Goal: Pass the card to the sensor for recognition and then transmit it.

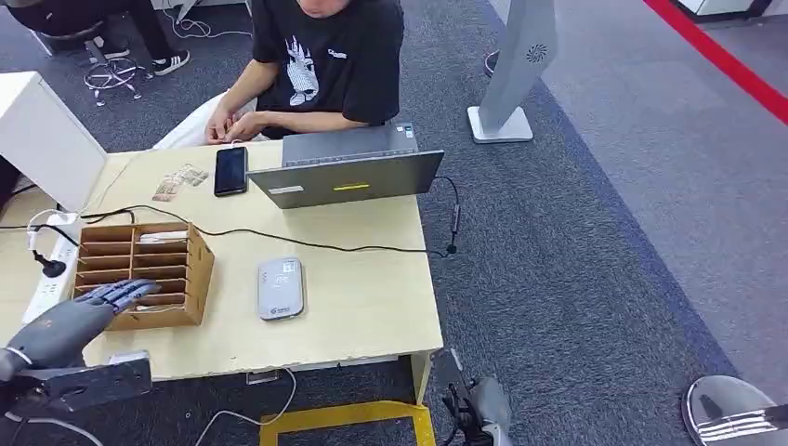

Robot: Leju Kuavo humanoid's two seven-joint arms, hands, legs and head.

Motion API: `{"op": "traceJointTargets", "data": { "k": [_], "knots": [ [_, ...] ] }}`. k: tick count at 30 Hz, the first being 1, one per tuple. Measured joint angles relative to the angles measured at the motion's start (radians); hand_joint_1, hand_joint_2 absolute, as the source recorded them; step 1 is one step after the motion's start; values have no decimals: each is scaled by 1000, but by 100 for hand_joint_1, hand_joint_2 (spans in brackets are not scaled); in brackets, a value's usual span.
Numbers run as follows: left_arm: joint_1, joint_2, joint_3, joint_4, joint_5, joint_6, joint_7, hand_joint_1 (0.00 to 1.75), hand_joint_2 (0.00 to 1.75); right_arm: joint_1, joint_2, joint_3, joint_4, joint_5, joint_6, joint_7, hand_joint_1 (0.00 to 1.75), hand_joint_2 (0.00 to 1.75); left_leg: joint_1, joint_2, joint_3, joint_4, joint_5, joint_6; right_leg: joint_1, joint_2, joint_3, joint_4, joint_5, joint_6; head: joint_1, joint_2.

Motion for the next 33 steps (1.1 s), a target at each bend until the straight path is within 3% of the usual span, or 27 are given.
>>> {"op": "traceJointTargets", "data": {
  "k": [5, 10, 18, 33],
  "knots": [
    [57, 57, 6, -18, 18, -2, 8, 0, 175, -4, 0, 11, 10, -18, -1, -9, 0, 175, 0, 0, 0, 0, 0, 0, 0, 0, 0, 0, 0, 0, 0, 0],
    [113, 58, 37, -13, -3, 21, 15, 0, 175, -12, -1, 27, 21, -38, -7, -24, 0, 175, 0, 0, 0, 0, 0, 0, 0, 0, 0, 0, 0, 0, 0, 0],
    [137, -1, 67, 66, -76, 81, 26, 0, 175, -14, -3, 47, 27, -52, -16, -35, 0, 175, 0, 0, 0, 0, 0, 0, 0, 0, 0, 0, 0, 0, 0, 0],
    [155, -78, 114, 119, -131, 103, 19, 0, 175, -13, -4, 62, 28, -55, -19, -38, 0, 175, 0, 0, 0, 0, 0, 0, 0, 0, 0, 0, 0, 0, 0, 0]
  ]
}}
